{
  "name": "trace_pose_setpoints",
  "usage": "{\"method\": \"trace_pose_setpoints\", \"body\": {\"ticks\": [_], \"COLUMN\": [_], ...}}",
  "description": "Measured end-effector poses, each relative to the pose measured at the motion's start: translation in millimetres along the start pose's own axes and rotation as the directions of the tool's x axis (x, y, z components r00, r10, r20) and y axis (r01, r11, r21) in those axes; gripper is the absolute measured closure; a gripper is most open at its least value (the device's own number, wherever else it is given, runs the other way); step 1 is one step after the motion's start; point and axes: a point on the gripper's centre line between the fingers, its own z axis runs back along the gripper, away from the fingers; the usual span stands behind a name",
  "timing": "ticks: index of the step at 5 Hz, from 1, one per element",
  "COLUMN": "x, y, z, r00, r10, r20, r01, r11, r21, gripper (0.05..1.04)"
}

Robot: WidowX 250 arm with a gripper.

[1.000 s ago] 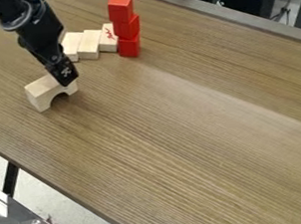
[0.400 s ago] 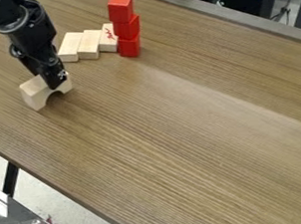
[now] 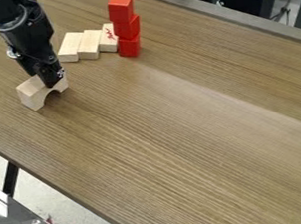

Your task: Place the white arc at the centre of the table.

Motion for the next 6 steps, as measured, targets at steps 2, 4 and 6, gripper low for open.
{"method": "trace_pose_setpoints", "body": {"ticks": [2,4,6], "x": [40.7,83.5,111.0], "y": [-10.8,-29.7,-65.5], "z": [43.5,96.1,124.1], "r00": [0.993,0.967,0.964], "r10": [0.002,0.055,0.110], "r20": [0.121,0.248,0.241], "r01": [0.004,-0.027,-0.077], "r11": [0.998,0.993,0.987], "r21": [-0.055,-0.113,-0.141], "gripper": [0.575,0.575,0.575]}}
